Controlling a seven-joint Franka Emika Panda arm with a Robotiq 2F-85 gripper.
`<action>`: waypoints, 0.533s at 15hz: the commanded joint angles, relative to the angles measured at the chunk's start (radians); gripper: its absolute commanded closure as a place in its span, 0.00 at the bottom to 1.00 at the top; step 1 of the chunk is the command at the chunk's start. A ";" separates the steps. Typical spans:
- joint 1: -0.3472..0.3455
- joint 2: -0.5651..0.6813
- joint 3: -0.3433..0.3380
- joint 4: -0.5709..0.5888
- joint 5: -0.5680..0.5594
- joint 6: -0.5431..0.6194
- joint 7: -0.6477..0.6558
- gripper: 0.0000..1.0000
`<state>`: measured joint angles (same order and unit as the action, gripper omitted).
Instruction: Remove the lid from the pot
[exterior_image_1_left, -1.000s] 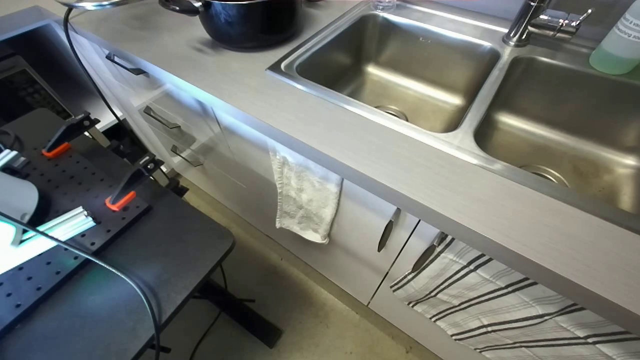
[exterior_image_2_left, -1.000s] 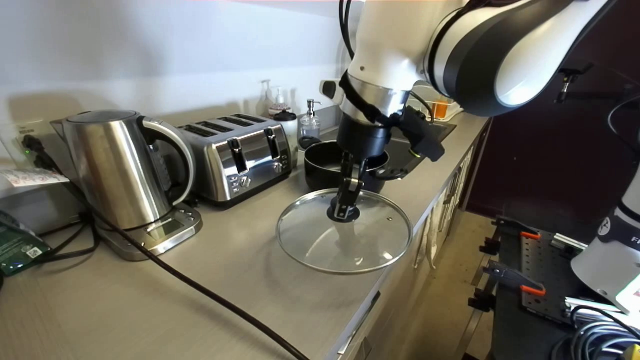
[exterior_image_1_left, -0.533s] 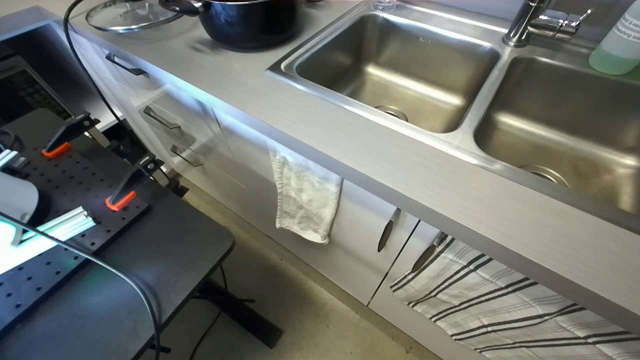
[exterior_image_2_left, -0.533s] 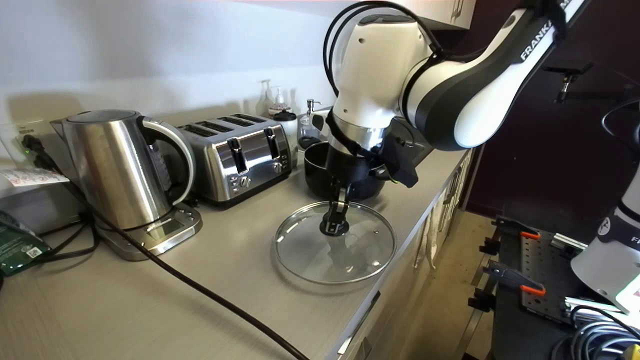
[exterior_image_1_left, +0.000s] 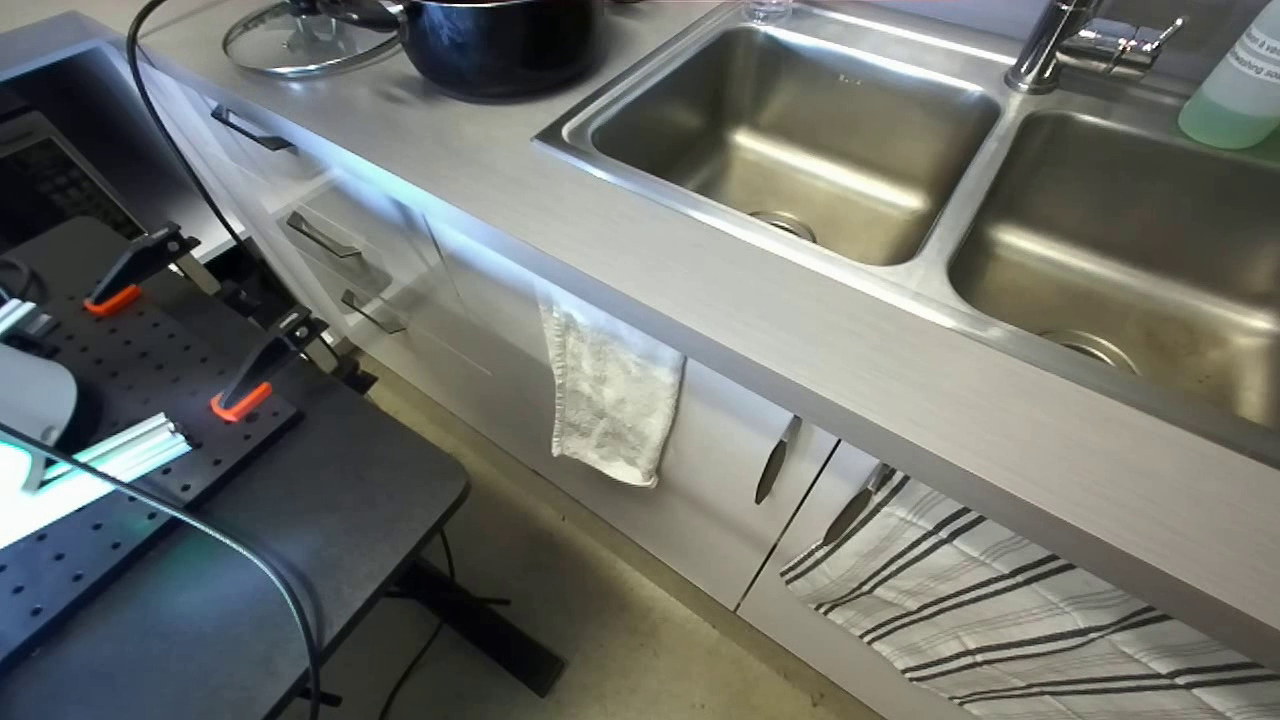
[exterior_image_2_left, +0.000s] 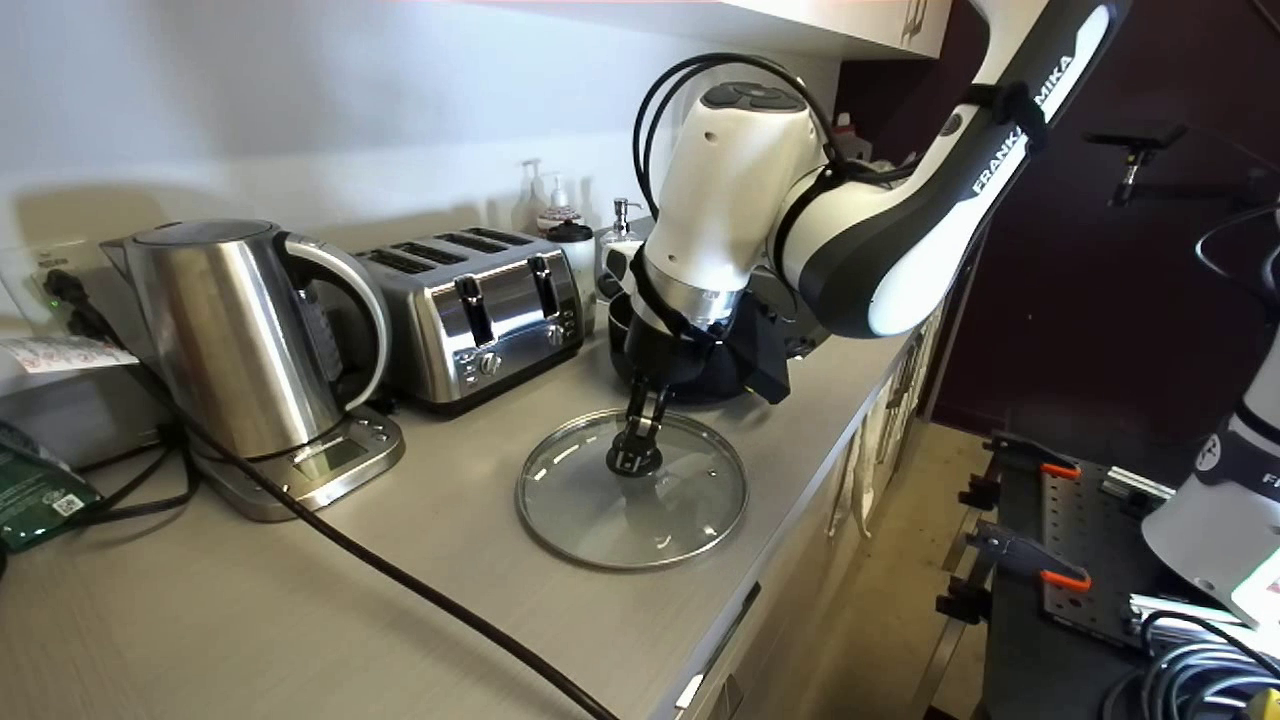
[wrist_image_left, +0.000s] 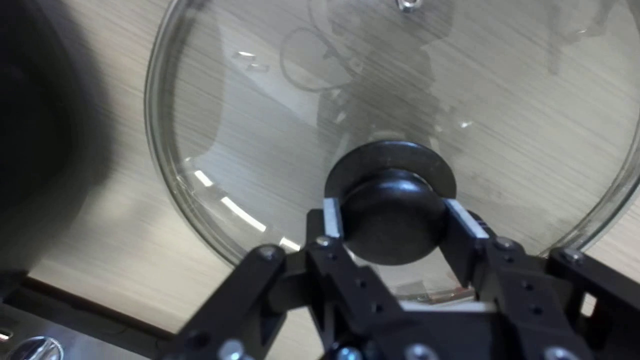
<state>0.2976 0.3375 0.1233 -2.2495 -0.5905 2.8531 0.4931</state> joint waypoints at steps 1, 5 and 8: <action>0.032 0.039 -0.041 0.038 -0.047 0.034 0.065 0.75; 0.043 0.044 -0.058 0.035 -0.054 0.049 0.082 0.70; 0.045 0.043 -0.062 0.029 -0.049 0.060 0.076 0.56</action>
<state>0.3215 0.3598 0.0896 -2.2285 -0.6018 2.8844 0.5345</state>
